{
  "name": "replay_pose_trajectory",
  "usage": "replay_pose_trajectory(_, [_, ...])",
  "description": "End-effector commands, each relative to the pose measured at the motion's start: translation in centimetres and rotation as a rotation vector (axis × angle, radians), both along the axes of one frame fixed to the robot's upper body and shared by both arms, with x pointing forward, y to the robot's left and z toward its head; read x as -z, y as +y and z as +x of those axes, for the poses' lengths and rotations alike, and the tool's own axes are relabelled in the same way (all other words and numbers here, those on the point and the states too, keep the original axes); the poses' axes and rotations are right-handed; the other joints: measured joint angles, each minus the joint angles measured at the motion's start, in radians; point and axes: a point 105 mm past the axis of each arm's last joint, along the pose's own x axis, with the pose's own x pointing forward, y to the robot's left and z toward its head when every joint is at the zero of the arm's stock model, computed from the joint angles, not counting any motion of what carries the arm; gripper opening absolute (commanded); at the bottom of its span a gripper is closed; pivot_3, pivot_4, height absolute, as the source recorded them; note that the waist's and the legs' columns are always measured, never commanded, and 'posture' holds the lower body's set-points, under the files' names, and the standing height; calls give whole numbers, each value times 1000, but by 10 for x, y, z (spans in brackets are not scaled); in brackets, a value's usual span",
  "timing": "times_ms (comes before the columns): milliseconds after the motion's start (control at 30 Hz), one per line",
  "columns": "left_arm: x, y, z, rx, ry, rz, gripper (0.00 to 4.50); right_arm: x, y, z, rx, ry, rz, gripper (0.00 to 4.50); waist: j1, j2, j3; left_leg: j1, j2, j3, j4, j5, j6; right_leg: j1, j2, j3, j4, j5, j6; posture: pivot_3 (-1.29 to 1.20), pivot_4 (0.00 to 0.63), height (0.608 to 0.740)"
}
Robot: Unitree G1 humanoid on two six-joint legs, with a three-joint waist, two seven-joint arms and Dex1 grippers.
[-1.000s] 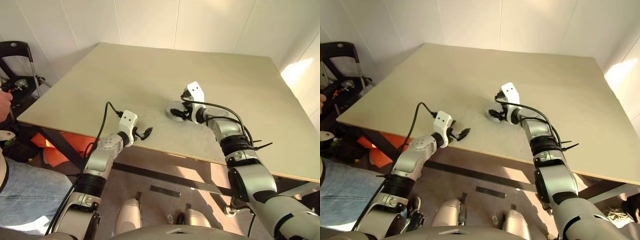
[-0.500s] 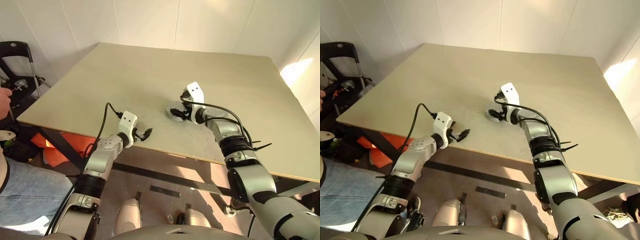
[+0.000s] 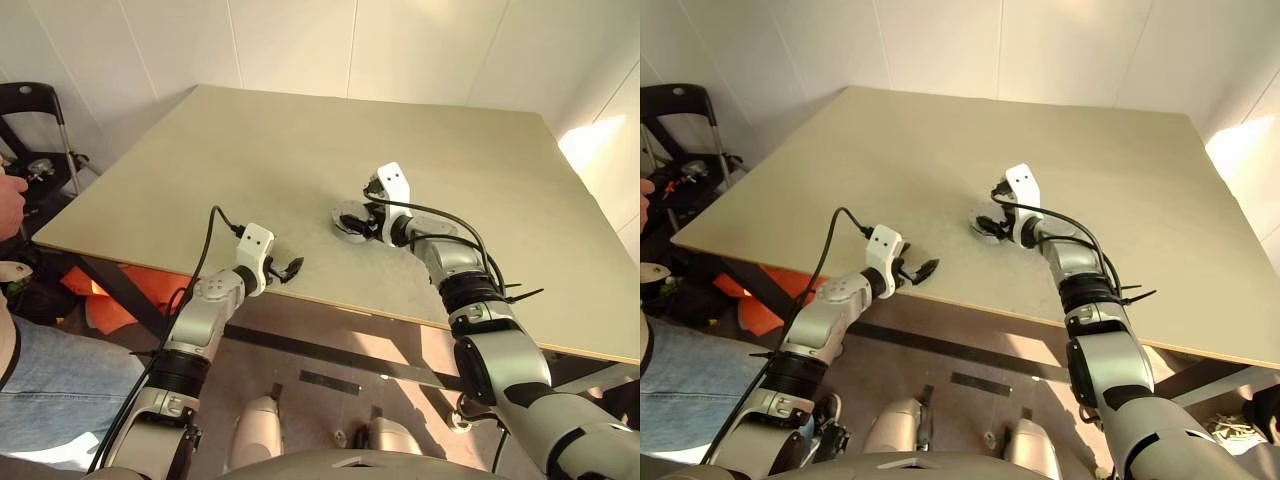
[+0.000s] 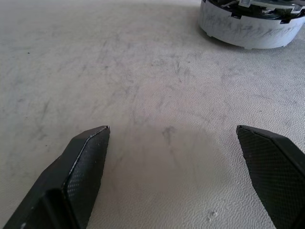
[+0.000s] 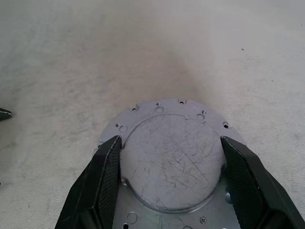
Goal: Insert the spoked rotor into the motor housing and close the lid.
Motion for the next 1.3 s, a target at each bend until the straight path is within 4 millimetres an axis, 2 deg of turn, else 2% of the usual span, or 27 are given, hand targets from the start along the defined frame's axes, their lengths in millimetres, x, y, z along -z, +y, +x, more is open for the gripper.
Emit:
replay_pose_trajectory(33, [-13, -2, 1, 12, -50, 6, 4500, -9, -2, 5, 22, -47, -19, 3158, 0, 0, 0, 0, 0, 0, 0, 0, 0, 0, 0, 0, 0, 0, 0, 0, 0, 740])
replay_pose_trajectory(533, [-10, -1, -2, 11, -41, 9, 4500, -2, -2, 6, 40, -30, -38, 3158, 1, 0, 0, 1, 0, 0, 0, 0, 0, 1, 0, 0, 0, 0, 0, 0, 0, 740])
replay_pose_trajectory(967, [-9, -1, -3, 10, -38, 12, 4500, 15, -4, 7, 67, -12, -126, 3158, -1, 0, 0, 3, 0, 0, 0, 0, 0, 2, 0, 0, 2, 0, 1, 0, 0, 740])
replay_pose_trajectory(1300, [-10, -1, -2, 8, -37, 7, 4500, 19, -5, 5, 53, -1, -141, 3158, -1, 0, 0, 4, 0, -1, -1, 0, 0, 3, 0, 0, 2, 0, 1, 0, 0, 740])
